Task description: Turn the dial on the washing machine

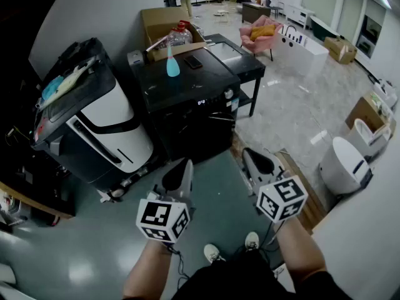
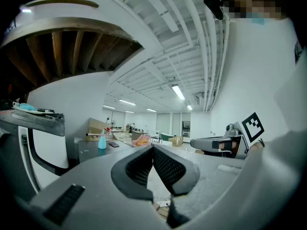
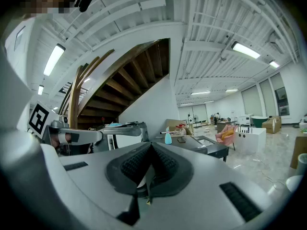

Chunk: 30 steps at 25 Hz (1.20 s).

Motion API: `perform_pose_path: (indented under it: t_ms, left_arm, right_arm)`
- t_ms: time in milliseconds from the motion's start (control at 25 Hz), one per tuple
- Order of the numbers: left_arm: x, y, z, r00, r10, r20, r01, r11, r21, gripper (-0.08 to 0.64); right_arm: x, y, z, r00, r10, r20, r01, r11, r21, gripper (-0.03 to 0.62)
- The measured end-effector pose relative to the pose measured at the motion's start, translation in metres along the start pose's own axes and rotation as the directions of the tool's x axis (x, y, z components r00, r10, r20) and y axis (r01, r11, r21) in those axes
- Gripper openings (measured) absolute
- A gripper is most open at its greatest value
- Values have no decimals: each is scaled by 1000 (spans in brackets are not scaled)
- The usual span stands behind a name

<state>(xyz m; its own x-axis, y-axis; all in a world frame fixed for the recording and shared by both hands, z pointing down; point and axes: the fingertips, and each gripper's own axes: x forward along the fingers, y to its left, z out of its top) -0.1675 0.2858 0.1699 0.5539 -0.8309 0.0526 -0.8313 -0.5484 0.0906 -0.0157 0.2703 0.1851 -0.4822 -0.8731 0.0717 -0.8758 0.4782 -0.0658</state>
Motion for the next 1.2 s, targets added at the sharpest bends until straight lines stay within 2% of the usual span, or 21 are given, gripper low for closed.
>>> perform_pose_path:
  t_ms: [520, 760, 840, 1200]
  left_arm:
    - [-10, 5, 3, 1000, -7, 25, 7, 1000, -7, 5]
    - [-11, 9, -5, 1000, -15, 11, 15, 1000, -6, 6]
    - [-10, 12, -7, 1000, -17, 8, 17, 1000, -2, 8]
    - [14, 28, -17, 999, -31, -21, 31, 1000, -2, 106]
  right_arm:
    - [-1, 16, 1, 1000, 26, -1, -26, 1000, 5, 0]
    - [4, 17, -3, 1000, 23, 3, -23, 1000, 9, 3]
    - [7, 18, -4, 1000, 27, 1, -27, 1000, 11, 31]
    - [38, 7, -11, 999, 42, -24, -42, 999, 4, 105]
